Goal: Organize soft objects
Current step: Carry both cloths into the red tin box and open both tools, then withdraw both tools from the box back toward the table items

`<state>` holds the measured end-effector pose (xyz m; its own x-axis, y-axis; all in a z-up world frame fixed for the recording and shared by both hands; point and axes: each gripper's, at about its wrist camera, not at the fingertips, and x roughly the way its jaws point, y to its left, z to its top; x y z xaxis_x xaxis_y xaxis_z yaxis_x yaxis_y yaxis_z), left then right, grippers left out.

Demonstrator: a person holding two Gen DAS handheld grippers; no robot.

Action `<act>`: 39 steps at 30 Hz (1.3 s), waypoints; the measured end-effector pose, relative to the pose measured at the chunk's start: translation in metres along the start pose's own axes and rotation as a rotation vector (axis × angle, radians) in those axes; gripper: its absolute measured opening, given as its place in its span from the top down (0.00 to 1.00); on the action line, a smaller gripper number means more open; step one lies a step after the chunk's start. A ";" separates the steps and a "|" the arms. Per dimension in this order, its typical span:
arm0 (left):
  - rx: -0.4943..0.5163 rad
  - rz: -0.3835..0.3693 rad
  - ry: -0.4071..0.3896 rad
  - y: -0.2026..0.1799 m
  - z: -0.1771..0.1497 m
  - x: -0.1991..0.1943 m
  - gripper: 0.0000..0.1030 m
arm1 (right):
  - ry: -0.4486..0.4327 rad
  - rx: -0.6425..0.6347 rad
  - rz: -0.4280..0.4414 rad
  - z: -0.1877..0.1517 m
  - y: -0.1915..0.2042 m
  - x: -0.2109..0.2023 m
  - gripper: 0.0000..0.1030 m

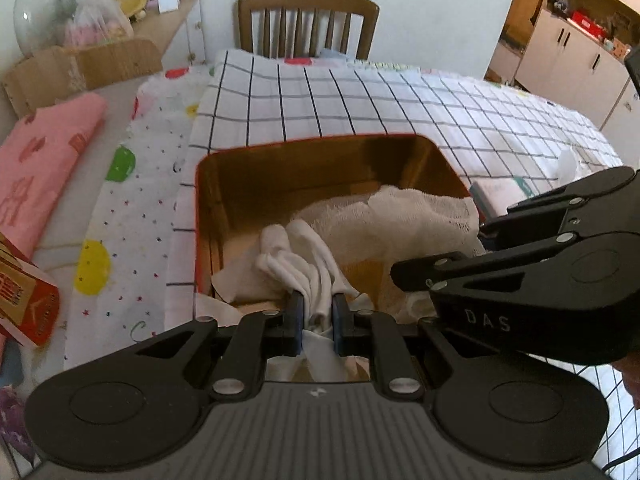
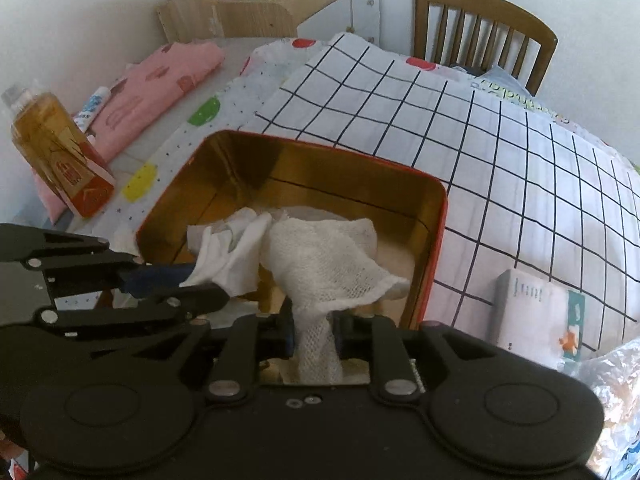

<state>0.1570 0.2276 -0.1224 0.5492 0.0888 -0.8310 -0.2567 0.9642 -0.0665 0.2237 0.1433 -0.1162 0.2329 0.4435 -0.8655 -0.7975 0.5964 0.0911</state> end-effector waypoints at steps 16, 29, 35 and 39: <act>-0.003 0.004 0.023 -0.001 -0.001 0.008 0.87 | -0.017 -0.019 -0.019 -0.005 -0.003 -0.004 0.66; -0.040 0.004 -0.012 0.003 0.000 -0.011 0.82 | -0.094 0.029 0.050 -0.013 -0.014 -0.036 0.40; -0.042 0.014 -0.040 -0.001 -0.001 -0.027 0.78 | -0.137 0.043 0.077 -0.020 -0.016 -0.057 0.39; -0.046 0.009 -0.069 -0.004 -0.002 -0.042 0.78 | -0.178 0.046 0.091 -0.026 -0.017 -0.077 0.34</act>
<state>0.1332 0.2195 -0.0879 0.5997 0.1155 -0.7919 -0.2970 0.9510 -0.0862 0.2051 0.0813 -0.0640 0.2592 0.6061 -0.7520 -0.7943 0.5767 0.1910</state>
